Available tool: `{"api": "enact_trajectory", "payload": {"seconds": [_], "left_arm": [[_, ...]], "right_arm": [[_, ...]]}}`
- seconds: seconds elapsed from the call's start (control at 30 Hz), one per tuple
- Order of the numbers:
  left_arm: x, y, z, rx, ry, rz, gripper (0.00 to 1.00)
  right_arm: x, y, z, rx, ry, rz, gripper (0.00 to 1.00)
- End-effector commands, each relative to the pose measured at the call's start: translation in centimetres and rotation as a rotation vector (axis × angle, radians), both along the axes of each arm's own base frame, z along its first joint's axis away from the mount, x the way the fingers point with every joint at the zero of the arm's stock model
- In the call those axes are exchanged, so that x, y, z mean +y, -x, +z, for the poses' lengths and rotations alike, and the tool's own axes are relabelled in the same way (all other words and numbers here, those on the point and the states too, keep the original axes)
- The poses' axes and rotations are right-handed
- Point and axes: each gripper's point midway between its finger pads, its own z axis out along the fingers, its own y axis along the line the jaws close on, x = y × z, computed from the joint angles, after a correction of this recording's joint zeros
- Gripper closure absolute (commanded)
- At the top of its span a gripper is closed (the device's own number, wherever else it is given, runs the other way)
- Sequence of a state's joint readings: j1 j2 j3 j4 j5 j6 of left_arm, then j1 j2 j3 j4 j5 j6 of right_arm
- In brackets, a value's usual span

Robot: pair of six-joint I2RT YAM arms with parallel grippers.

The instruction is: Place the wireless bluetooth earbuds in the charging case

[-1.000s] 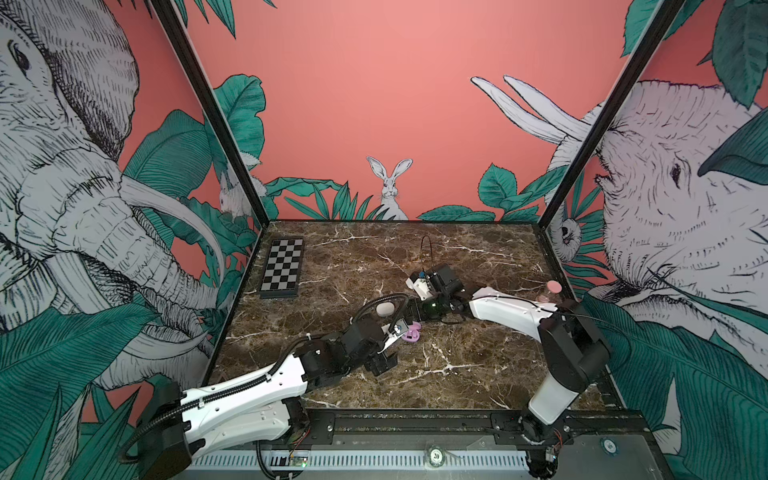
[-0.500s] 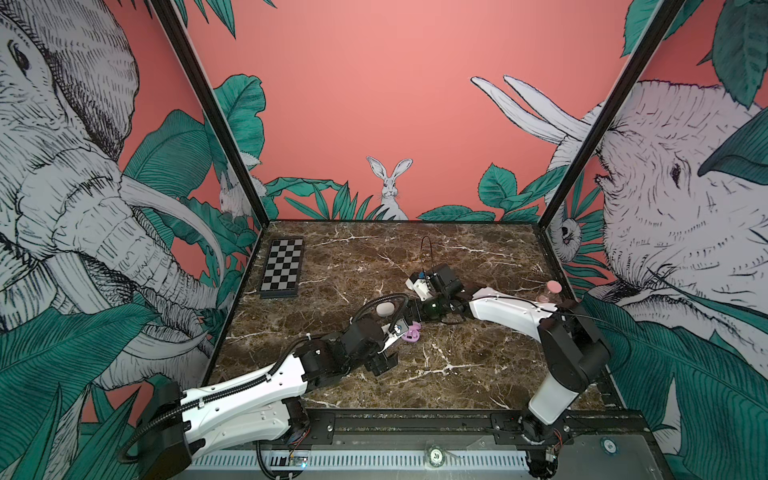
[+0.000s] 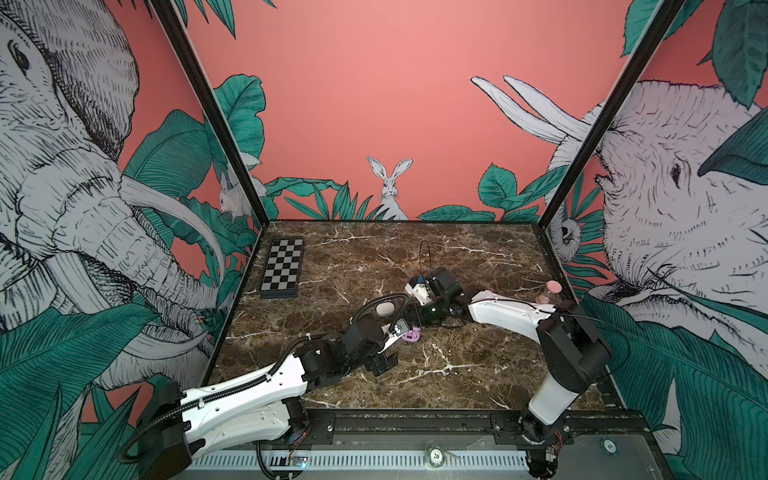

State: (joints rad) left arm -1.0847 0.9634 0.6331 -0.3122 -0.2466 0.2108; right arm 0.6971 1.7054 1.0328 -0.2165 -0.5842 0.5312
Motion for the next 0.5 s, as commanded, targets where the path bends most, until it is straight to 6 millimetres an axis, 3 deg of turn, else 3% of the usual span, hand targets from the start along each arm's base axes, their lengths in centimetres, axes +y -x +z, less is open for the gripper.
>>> {"api": "enact_trajectory", "payload": {"seconds": [0.0,0.3,0.47], "left_arm": [[0.1,0.0,0.1,-0.009,0.007,-0.009,0.01],[0.2,0.0,0.3,-0.015,0.012,-0.001,0.01],[0.7,-0.7,1.1,-0.05,0.042,0.046,0.01]], "right_arm": [[0.5,0.4,1.6,-0.034,-0.037,0.014,0.02],[-0.5,0.4,2.6,-0.082,-0.005,0.002,0.02],[-2.1,-0.5,6.2,-0.201,0.01,-0.04,0.02]]}}
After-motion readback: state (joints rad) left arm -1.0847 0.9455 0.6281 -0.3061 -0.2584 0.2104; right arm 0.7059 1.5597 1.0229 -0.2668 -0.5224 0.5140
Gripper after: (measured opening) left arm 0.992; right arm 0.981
